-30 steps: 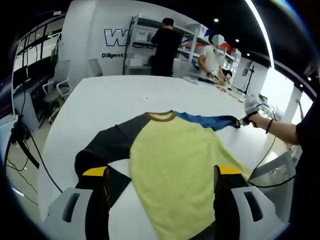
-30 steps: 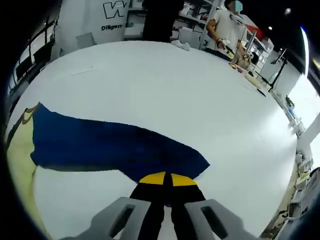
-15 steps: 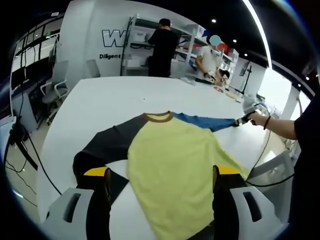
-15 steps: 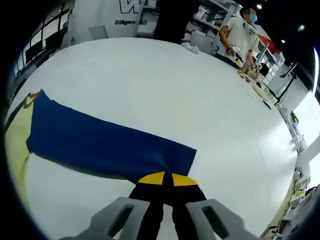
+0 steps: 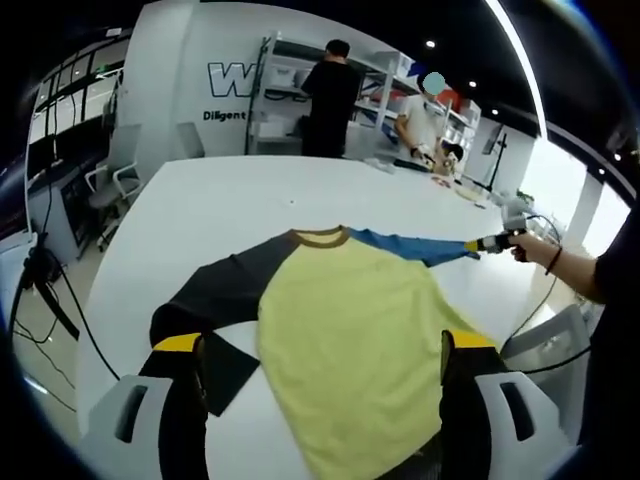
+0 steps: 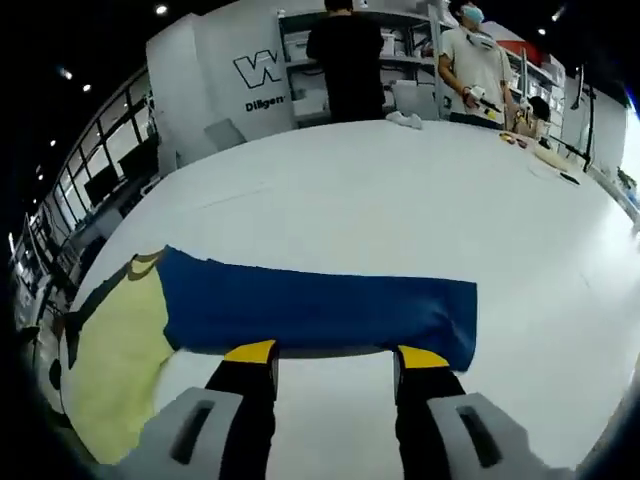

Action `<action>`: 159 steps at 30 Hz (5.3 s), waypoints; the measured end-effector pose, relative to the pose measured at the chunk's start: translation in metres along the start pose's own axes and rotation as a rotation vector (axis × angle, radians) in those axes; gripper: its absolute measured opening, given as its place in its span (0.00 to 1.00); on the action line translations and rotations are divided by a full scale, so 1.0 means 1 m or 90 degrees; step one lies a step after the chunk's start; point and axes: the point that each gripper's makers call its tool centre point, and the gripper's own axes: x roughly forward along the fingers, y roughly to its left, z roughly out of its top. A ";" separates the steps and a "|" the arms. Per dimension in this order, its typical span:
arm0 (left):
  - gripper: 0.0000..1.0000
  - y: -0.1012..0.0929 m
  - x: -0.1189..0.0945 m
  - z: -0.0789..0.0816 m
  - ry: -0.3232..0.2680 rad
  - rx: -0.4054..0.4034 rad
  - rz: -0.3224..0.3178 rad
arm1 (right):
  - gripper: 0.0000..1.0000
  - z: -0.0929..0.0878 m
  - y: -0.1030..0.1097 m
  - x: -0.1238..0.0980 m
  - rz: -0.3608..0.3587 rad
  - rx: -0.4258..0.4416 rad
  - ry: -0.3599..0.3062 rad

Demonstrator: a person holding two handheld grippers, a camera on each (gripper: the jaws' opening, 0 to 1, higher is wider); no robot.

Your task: Fold the garment on the visible template until the final outline fits inside the template.

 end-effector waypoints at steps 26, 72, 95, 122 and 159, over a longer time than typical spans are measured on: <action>0.99 -0.005 -0.008 -0.004 0.002 0.008 -0.007 | 0.37 -0.071 0.150 -0.023 0.222 -0.186 0.090; 0.92 -0.001 -0.022 -0.014 0.005 0.006 0.011 | 0.00 -0.116 0.144 -0.018 0.119 -0.258 0.206; 0.96 0.004 -0.024 -0.017 0.008 0.002 0.019 | 0.43 -0.023 0.013 -0.015 -0.016 -0.020 0.021; 0.97 0.003 -0.029 -0.019 0.013 0.001 0.025 | 0.14 -0.020 -0.108 0.007 -0.198 0.097 0.024; 0.95 0.006 -0.032 -0.023 0.026 0.004 0.025 | 0.15 -0.002 -0.141 0.028 -0.215 0.065 0.040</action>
